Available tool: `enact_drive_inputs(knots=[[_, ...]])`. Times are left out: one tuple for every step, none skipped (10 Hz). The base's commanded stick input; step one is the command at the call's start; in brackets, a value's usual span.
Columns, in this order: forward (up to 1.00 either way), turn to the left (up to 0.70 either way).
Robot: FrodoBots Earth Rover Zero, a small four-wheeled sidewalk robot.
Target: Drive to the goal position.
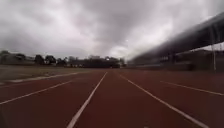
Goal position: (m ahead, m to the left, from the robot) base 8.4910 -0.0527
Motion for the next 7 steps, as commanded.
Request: enact_drive_inputs(knots=[[0.7,0.0],[0.7,0.0],[0.7,0.0],[0.7,0.0],[0.7,0.0],[0.7,0.0],[0.7,0.0]])
